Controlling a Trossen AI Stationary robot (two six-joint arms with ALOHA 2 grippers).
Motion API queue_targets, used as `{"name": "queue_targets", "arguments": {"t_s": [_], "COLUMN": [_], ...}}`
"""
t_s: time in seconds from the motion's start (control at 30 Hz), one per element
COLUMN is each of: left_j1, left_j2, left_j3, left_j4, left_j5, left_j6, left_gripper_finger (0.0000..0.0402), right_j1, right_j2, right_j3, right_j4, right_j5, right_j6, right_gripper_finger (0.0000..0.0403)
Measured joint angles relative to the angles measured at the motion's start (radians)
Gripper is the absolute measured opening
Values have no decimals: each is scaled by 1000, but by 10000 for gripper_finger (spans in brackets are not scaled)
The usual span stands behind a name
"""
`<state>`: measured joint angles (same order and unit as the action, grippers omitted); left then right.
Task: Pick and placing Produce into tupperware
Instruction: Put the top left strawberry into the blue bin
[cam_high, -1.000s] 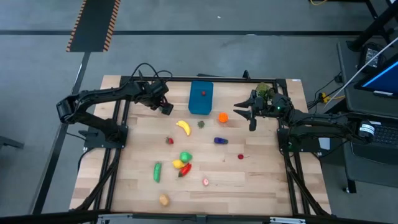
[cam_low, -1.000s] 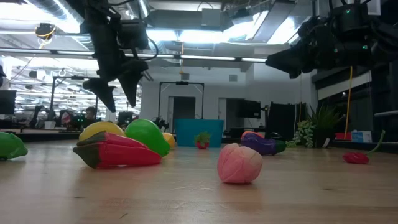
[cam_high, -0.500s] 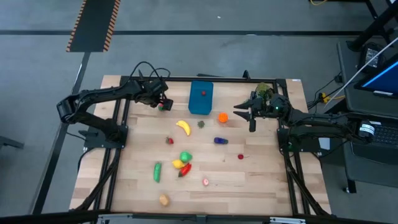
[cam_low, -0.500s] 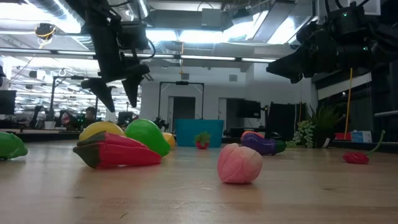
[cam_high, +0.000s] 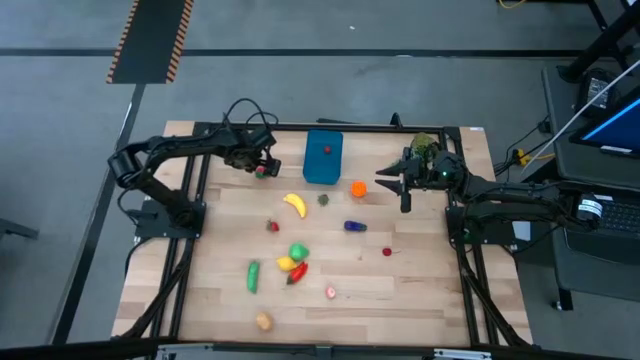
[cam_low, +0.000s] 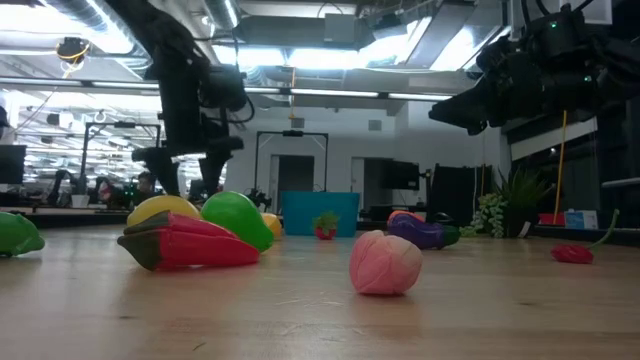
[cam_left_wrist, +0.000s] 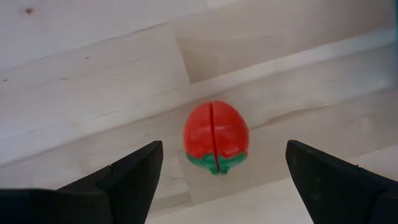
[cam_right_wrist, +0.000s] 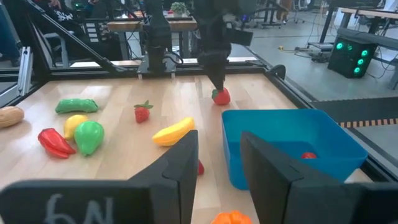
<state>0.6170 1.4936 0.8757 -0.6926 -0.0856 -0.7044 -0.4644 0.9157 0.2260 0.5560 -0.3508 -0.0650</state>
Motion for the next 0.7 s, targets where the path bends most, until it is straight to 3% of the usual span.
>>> {"name": "queue_targets", "arguments": {"t_s": [0.7], "left_j1": [20], "left_j2": [108], "left_j3": [0], "left_j4": [52], "left_j5": [24], "left_j6": [7], "left_gripper_finger": [331], "right_j1": [0], "right_j2": [0], "right_j3": [0], "right_j4": [-9], "right_j5": [0], "right_j6": [-23], "right_gripper_finger": [123]}}
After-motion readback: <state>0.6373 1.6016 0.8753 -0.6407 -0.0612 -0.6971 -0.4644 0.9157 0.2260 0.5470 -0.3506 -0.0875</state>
